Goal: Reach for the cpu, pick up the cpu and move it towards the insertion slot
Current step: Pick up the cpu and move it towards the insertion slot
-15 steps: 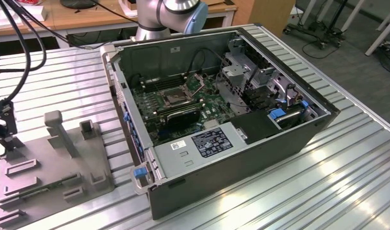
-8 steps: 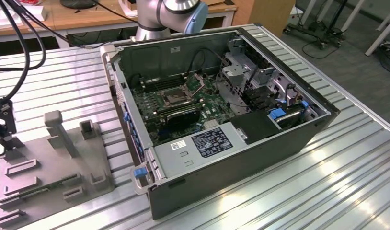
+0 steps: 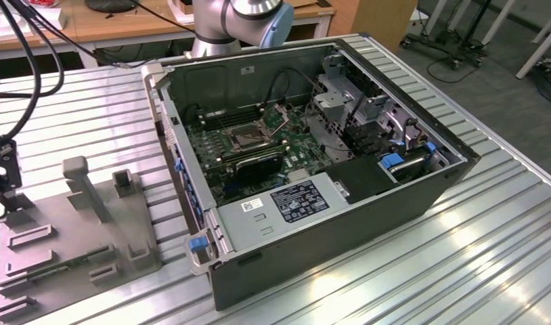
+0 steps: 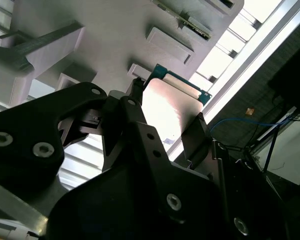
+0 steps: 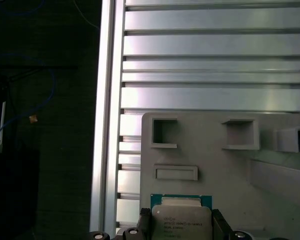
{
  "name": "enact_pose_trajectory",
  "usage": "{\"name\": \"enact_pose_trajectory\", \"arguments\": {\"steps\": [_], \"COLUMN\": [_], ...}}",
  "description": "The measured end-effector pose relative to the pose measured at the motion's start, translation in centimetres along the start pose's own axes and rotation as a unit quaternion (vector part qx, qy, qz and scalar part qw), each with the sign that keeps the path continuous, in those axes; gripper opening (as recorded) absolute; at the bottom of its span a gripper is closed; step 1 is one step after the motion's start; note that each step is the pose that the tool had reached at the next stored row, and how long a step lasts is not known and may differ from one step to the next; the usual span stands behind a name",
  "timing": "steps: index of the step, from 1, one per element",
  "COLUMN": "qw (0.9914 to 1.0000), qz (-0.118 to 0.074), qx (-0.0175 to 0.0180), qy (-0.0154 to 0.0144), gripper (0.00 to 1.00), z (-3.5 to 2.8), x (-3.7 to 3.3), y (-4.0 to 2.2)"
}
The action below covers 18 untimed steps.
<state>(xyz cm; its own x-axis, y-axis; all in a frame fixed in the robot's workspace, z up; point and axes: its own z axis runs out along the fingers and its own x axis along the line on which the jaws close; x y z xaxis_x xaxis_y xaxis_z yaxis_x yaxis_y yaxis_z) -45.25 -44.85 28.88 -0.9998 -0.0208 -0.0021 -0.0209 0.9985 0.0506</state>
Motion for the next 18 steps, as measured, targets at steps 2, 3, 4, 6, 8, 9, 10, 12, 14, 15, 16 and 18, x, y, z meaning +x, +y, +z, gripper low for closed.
{"name": "enact_pose_trajectory", "arguments": {"steps": [2,3,4,6,8,9,10,12,14,15,16,18], "qw": [1.00000,1.00000,1.00000,1.00000,1.00000,1.00000,1.00000,1.00000,1.00000,1.00000,1.00000,1.00000], "qz": [0.000,0.000,0.000,0.000,0.000,0.000,0.000,0.000,0.000,0.000,0.000,0.000], "qx": [0.0000,0.0000,0.0000,0.0000,0.0000,0.0000,0.0000,0.0000,0.0000,0.0000,0.0000,0.0000], "qy": [0.0000,0.0001,0.0001,0.0000,0.0000,0.0000,0.0000,0.0000,0.0000,0.0000,0.0001,0.0001], "gripper": [0.55,0.55,0.55,0.55,0.55,0.55,0.55,0.55,0.55,0.55,0.55,0.55], "z": [-0.05,-0.08,-0.11,-0.14,-0.19,-0.21,-0.22,-0.26,-0.29,-0.30,-0.32,-0.36], "x": [0.00,0.00,0.00,0.00,0.00,0.00,0.00,0.00,0.00,0.00,0.00,0.00], "y": [0.00,0.00,0.01,0.01,0.01,0.01,0.01,0.01,0.02,0.02,0.02,0.02]}}
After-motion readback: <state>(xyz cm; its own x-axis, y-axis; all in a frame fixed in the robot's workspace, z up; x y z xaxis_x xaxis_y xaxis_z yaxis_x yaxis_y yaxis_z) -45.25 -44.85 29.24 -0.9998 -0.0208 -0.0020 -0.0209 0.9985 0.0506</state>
